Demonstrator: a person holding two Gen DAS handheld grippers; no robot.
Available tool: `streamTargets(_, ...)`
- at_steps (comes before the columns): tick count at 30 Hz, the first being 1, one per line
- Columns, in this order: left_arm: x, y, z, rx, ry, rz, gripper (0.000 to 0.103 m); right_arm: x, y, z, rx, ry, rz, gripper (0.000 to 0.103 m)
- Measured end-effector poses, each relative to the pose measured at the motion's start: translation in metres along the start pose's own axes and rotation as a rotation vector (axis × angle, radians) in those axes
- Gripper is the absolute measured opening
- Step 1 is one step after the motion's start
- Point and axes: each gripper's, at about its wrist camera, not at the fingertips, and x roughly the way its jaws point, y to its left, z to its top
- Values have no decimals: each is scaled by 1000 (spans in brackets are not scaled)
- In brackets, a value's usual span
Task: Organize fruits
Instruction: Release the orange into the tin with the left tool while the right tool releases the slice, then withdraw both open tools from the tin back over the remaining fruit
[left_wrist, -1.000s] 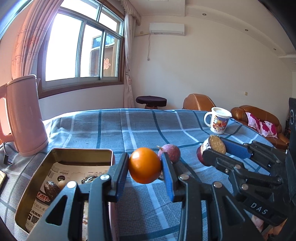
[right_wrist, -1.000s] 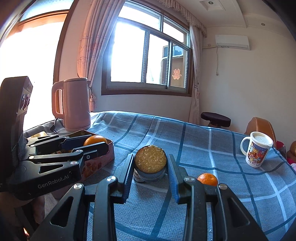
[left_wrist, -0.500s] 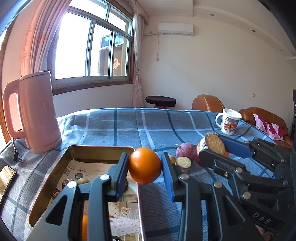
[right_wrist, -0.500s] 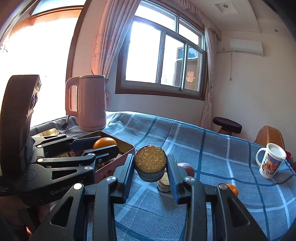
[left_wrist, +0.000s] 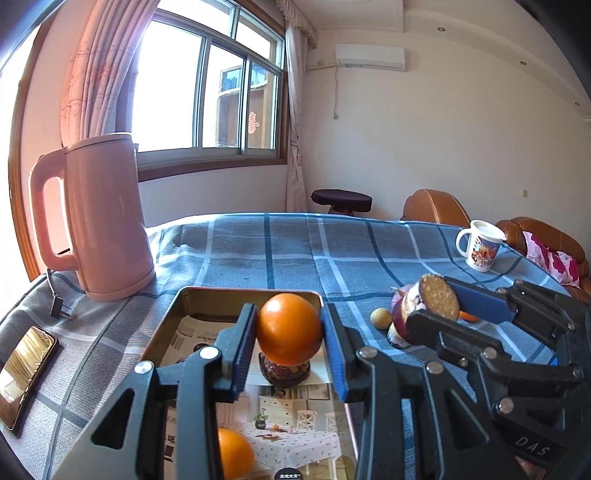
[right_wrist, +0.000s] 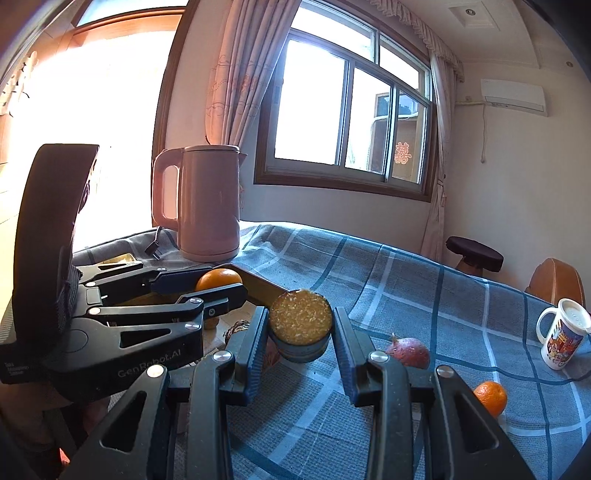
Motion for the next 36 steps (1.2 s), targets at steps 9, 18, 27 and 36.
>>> streamTargets(9, 4, 43, -1, -43, 48, 68, 37, 31, 19, 3, 7, 62, 97, 37)
streamTargets(18, 12, 56, -7, -42, 118, 70, 37, 56, 41, 3, 3, 119, 152, 37)
streamTargets(27, 18, 57, -8, -35, 158, 83, 38, 69, 49, 3, -10, 186, 180, 37)
streamTargets(36, 12, 56, -7, -43, 125, 118, 71, 71, 53, 1, -20, 208, 192, 68)
